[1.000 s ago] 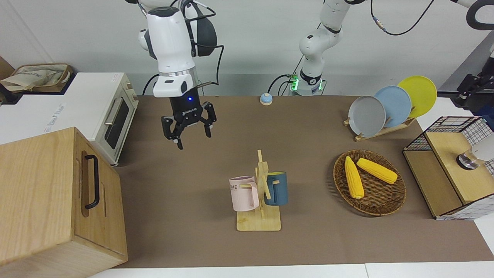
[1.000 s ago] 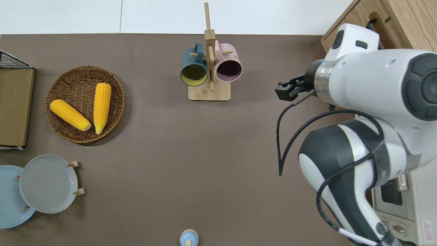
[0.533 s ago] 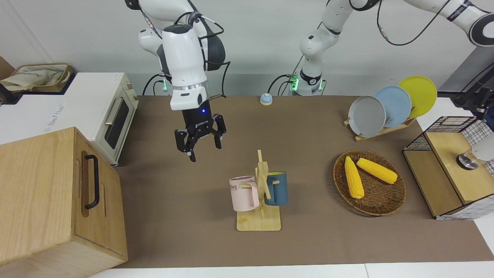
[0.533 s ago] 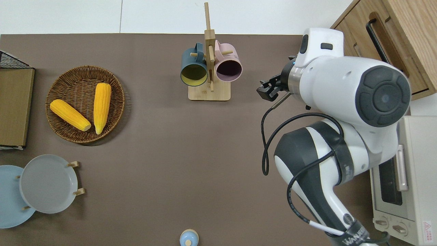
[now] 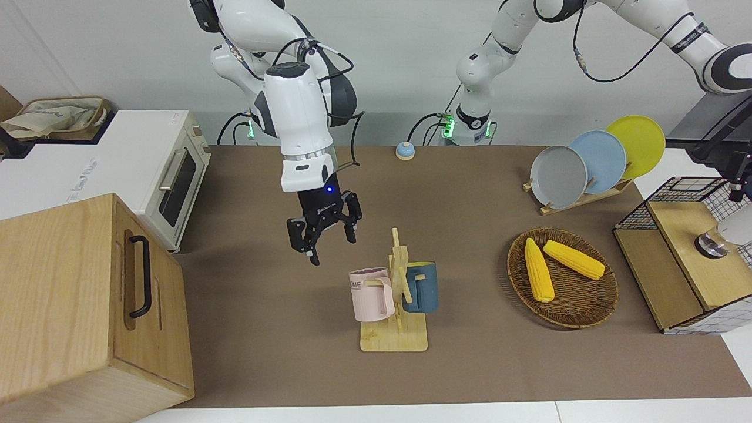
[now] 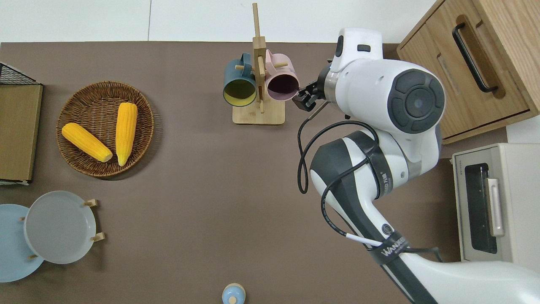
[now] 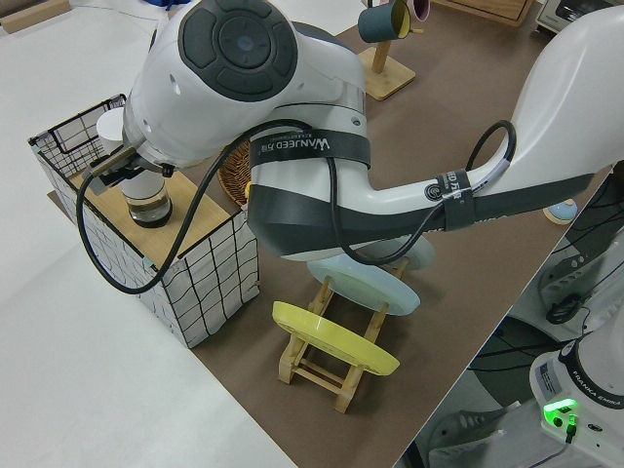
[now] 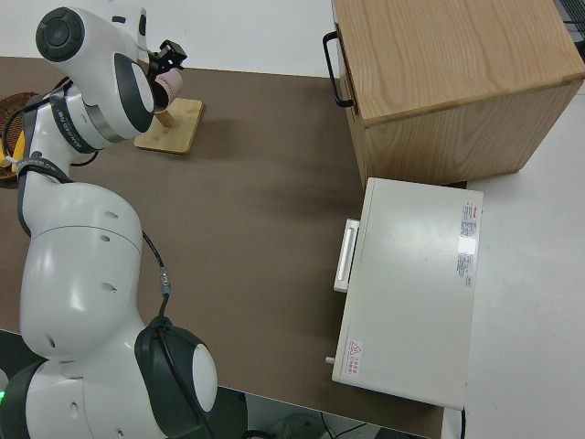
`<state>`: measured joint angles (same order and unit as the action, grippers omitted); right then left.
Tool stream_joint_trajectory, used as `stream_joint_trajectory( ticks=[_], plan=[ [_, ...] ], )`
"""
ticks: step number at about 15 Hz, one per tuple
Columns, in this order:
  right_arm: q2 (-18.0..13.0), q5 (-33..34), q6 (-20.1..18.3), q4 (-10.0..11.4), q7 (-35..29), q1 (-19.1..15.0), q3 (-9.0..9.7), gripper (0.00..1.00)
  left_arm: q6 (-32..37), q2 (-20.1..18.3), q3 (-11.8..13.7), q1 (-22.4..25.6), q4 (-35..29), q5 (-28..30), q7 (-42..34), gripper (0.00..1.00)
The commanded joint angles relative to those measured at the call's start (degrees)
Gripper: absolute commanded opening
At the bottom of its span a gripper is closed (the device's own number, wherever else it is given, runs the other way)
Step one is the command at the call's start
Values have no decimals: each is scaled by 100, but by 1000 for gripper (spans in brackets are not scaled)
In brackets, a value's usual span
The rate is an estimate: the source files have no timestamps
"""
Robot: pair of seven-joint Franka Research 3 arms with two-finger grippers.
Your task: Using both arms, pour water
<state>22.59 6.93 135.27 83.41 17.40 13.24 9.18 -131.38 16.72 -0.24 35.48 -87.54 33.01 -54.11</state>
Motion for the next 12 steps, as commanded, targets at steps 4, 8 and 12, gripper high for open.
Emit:
stream_joint_trajectory(
  ticks=[4, 8, 12],
  plan=[
    [684, 317, 78, -677, -150, 301, -179, 960, -932, -63, -134, -76, -500, 416, -65, 1000],
    [799, 985, 254, -660, -167, 416, -171, 941, -1302, -63, -240, -129, -668, 628, -74, 1000],
    [834, 1038, 271, -616, -220, 434, -189, 923, -1311, -28, -240, -129, -660, 628, -100, 1000]
  ],
)
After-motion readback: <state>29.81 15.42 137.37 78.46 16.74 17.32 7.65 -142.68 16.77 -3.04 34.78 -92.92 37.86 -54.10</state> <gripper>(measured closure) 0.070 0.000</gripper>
